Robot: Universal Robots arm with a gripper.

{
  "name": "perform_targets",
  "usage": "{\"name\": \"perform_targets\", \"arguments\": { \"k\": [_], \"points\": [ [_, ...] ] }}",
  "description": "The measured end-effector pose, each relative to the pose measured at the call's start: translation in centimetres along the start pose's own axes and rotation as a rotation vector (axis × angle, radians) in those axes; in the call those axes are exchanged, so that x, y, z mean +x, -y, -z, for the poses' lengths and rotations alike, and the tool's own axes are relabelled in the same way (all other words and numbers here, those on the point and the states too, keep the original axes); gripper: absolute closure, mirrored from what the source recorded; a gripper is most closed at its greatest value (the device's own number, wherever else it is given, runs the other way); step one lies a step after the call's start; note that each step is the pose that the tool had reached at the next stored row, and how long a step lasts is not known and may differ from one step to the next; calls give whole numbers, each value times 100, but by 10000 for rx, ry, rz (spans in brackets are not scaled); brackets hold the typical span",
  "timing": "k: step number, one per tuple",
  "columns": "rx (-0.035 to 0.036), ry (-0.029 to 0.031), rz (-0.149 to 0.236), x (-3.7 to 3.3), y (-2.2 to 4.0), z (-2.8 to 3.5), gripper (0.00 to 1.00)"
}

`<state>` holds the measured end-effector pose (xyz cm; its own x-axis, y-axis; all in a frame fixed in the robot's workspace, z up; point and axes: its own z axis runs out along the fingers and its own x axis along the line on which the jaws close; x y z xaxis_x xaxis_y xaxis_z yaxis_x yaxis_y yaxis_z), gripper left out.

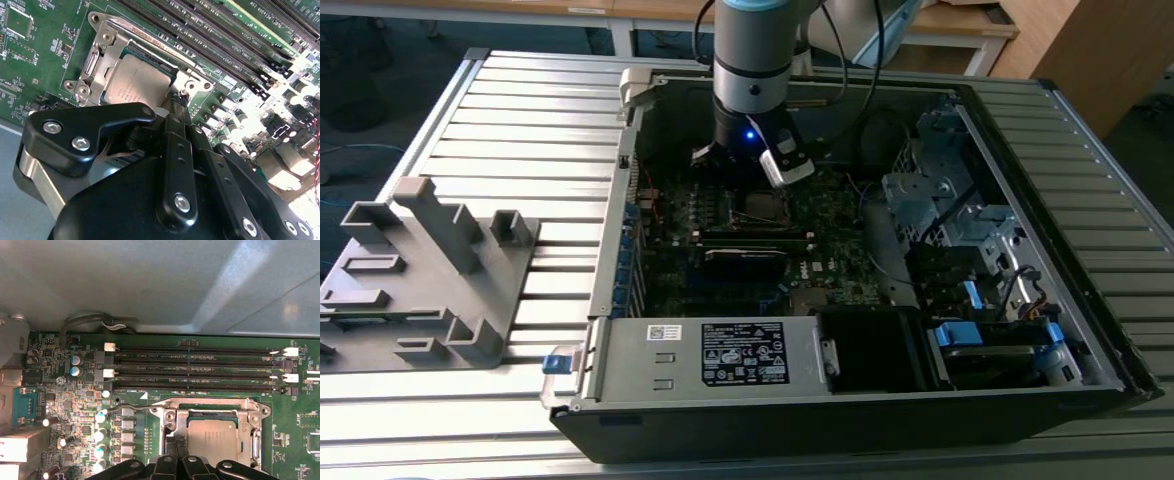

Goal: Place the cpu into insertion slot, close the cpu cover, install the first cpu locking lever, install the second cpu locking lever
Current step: 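Close the cpu cover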

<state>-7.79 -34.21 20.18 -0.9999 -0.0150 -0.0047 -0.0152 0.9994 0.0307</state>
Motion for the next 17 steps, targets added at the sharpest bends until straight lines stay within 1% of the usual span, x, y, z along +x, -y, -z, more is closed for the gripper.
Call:
{"name": "perform_targets", "arguments": {
  "k": [7, 10, 17],
  "points": [
    [1, 8, 1, 10, 0, -11, 89],
    [-3, 11, 0, 13, 0, -27, 89],
    [1, 9, 0, 14, 1, -29, 89]
  ]
}}
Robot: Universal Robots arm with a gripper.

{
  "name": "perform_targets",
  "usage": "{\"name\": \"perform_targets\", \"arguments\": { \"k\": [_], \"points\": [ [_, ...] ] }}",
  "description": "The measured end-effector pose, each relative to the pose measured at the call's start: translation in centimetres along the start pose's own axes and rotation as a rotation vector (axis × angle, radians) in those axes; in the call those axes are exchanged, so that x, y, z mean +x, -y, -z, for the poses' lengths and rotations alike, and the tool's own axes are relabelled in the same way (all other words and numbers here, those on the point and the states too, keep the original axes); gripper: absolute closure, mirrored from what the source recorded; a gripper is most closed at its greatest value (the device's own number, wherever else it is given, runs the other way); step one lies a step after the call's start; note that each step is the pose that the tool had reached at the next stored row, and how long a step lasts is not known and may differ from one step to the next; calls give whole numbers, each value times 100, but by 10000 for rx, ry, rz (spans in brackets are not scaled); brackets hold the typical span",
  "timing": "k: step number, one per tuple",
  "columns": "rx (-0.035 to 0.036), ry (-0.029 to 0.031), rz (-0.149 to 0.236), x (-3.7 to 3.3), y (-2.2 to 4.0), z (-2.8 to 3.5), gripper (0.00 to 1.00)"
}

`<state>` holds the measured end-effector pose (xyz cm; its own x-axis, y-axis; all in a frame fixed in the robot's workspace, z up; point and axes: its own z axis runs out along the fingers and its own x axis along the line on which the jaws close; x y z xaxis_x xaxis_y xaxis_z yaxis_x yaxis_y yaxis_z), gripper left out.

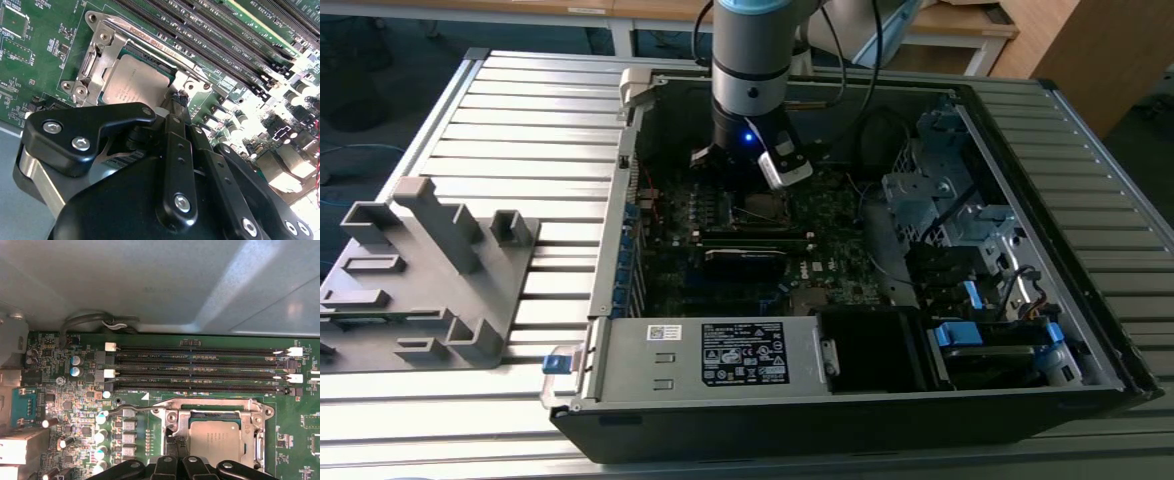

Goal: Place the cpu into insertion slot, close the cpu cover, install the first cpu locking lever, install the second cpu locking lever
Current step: 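Close the cpu cover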

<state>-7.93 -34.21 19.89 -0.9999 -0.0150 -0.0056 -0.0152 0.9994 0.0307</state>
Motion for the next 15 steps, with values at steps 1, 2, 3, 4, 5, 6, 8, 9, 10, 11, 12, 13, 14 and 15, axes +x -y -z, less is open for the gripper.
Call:
{"name": "perform_targets", "arguments": {
  "k": [1, 2, 3, 4, 5, 6, 8, 9, 10, 11, 12, 13, 14, 15],
  "points": [
    [-1, 0, 0, 0, 0, -1, 89],
    [0, 0, 0, 0, 0, -1, 89],
    [0, 0, 0, 0, 0, -1, 89],
    [-1, 1, 0, 0, 0, 0, 89],
    [-5, 3, 0, 0, -1, 4, 89],
    [-5, 4, 0, -1, -1, 14, 89],
    [-2, 2, 0, 0, -2, 40, 89],
    [-2, 2, 0, 0, -2, 53, 89],
    [-1, 1, 0, 0, -2, 69, 89],
    [-1, 1, 0, 0, -3, 87, 89],
    [-2, 1, 0, -1, -4, 105, 89],
    [-2, 1, -1, -1, -4, 127, 89],
    [-1, 1, 0, -1, -5, 150, 89],
    [-2, 1, 0, -1, -6, 173, 89]
  ]
}}
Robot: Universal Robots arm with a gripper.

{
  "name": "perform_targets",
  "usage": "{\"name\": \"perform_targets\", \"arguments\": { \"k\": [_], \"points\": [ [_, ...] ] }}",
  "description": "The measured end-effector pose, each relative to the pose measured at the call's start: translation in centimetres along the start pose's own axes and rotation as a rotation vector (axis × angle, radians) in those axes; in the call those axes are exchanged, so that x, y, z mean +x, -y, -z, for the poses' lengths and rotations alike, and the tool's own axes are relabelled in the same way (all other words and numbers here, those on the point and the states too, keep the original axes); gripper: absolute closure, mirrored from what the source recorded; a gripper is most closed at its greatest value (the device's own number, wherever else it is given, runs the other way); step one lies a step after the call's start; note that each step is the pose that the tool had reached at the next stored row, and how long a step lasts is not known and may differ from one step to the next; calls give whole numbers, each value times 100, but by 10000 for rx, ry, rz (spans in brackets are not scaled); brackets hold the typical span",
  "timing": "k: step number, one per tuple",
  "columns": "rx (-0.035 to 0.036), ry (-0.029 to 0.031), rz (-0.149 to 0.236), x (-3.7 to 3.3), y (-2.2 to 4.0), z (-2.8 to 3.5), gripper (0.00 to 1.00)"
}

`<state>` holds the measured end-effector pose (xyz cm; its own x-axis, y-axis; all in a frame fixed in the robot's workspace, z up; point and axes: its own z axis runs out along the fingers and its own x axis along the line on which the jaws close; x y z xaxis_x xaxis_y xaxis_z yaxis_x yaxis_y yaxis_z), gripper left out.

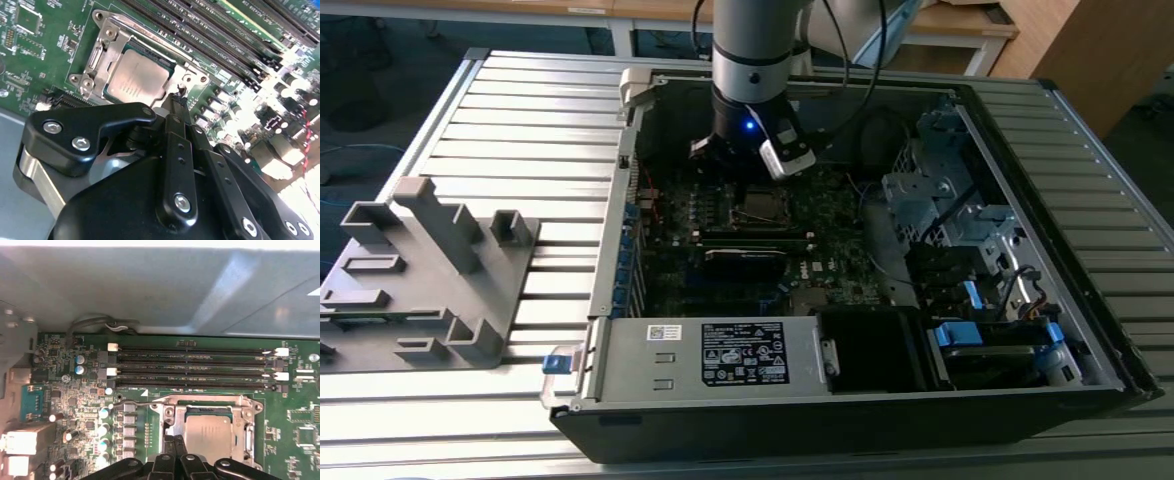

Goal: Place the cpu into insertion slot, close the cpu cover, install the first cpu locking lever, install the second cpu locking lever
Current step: 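Close the cpu cover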

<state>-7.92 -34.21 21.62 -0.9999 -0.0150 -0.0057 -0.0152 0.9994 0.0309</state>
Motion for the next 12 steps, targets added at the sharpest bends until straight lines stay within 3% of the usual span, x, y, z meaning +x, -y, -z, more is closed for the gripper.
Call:
{"name": "perform_targets", "arguments": {
  "k": [7, 12],
  "points": [
    [0, -1, 2, -2, -1, 22, 89],
    [0, 0, -1, -66, 0, 22, 89]
  ]
}}
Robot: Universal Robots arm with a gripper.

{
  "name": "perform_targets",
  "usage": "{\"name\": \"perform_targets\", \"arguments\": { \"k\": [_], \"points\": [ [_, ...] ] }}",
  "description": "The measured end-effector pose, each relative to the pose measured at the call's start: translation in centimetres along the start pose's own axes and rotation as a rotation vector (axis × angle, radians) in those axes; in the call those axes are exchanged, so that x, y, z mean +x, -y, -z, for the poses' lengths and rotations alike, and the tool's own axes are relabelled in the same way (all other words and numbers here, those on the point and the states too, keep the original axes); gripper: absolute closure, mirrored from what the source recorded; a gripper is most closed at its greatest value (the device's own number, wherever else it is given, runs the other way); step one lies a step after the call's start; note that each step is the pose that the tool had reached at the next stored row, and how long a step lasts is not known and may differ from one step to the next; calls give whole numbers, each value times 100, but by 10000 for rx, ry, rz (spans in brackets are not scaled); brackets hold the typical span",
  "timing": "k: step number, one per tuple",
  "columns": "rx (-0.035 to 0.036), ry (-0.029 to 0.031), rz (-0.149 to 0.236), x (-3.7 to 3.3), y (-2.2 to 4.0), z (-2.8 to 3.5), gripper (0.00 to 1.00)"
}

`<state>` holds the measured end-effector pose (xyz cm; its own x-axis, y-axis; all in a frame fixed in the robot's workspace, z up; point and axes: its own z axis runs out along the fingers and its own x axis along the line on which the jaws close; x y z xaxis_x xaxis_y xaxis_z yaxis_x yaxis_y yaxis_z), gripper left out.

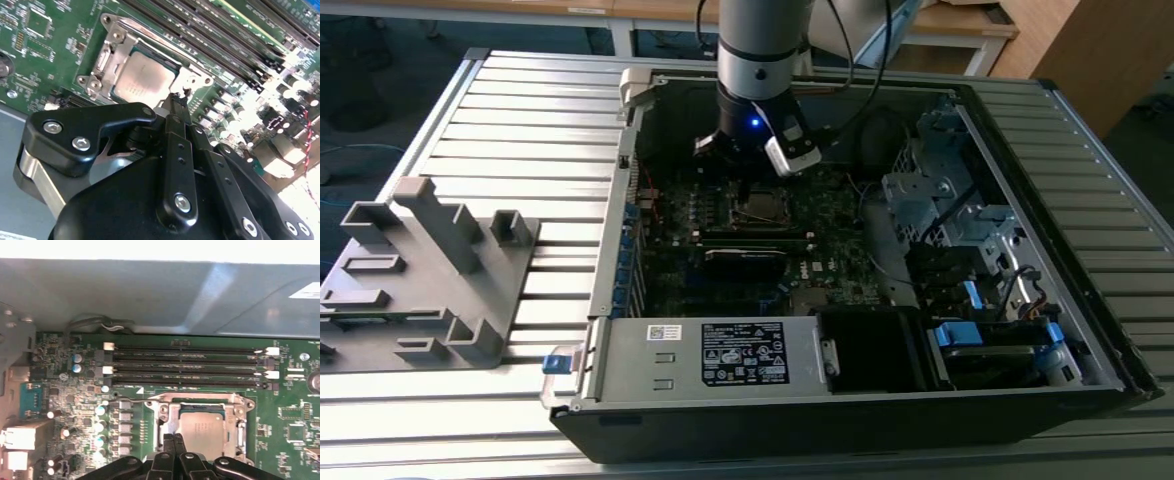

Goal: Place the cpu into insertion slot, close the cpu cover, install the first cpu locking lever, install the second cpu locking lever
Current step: 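Close the cpu cover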

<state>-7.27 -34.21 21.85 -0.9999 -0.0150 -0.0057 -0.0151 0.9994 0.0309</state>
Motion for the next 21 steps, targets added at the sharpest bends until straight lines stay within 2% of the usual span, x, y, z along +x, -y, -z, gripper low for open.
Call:
{"name": "perform_targets", "arguments": {
  "k": [11, 14, 17, 21],
  "points": [
    [0, 0, 0, -226, 4, -1, 89],
    [0, 5, -121, -244, 4, -2, 89],
    [5, 15, -530, -245, 4, -4, 89],
    [3, 18, -586, -244, 4, -5, 89]
  ]
}}
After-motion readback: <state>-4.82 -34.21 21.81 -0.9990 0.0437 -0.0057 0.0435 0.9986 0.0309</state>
